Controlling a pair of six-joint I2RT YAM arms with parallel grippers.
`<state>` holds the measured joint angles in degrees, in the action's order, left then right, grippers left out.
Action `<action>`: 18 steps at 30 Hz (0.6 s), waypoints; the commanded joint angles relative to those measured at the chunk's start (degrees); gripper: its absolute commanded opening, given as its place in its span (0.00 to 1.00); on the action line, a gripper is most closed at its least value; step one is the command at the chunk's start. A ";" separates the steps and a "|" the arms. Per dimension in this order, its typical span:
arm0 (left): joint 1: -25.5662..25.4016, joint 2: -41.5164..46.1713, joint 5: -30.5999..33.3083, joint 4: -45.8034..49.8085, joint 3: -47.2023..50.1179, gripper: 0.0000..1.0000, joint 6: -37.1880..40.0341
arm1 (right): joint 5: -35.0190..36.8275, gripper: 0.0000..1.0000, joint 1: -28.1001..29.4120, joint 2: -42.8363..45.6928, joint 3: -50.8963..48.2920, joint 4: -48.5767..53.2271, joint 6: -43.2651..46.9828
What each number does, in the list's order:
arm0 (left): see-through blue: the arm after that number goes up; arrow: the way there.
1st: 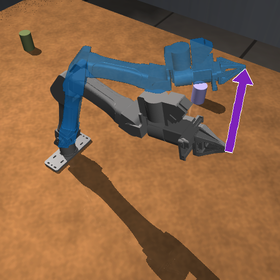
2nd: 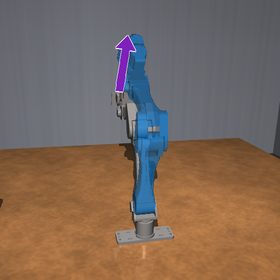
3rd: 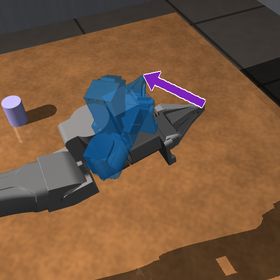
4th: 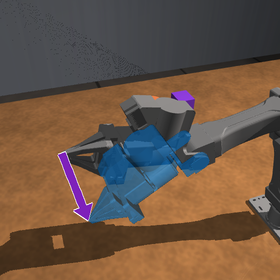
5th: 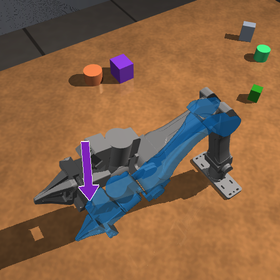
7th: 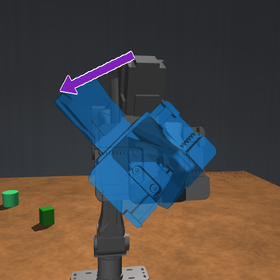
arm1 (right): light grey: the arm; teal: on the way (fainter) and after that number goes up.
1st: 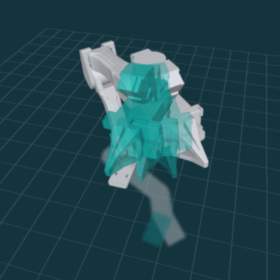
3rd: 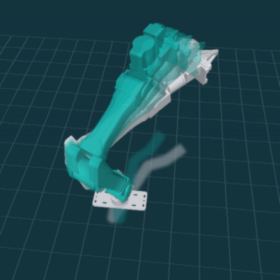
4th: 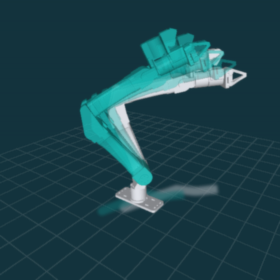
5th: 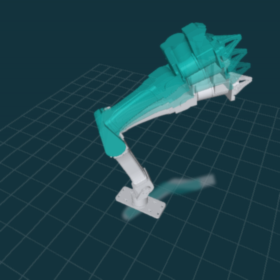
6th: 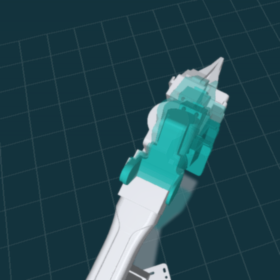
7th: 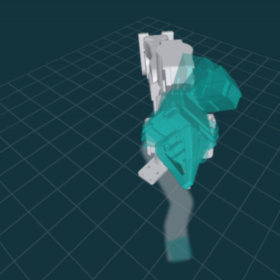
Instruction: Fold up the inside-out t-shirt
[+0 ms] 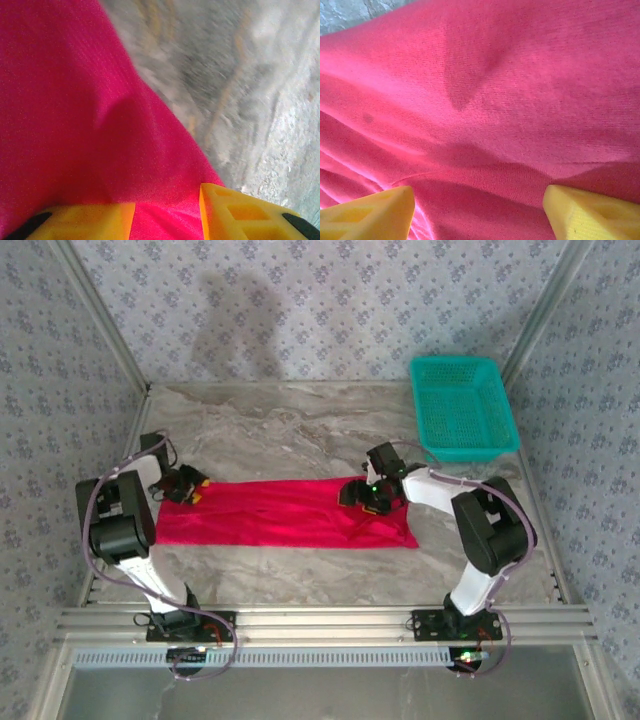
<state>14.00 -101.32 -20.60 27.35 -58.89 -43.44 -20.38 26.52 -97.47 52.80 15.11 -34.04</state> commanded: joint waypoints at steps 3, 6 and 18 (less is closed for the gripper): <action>3.40 1.93 10.99 4.44 1.08 0.41 4.59 | 7.37 0.75 -3.48 0.70 -4.29 9.94 3.73; 3.13 2.82 12.50 4.87 0.66 0.41 4.81 | 5.93 0.78 -2.99 6.92 -1.12 15.23 6.15; -2.13 9.21 11.21 6.31 -0.08 0.43 5.17 | 14.35 1.00 -9.78 10.58 1.57 22.03 11.00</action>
<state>11.84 -93.60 -8.16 31.90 -58.76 -39.40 -8.16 17.15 -83.18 52.75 35.16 -26.30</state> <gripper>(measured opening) 0.432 0.998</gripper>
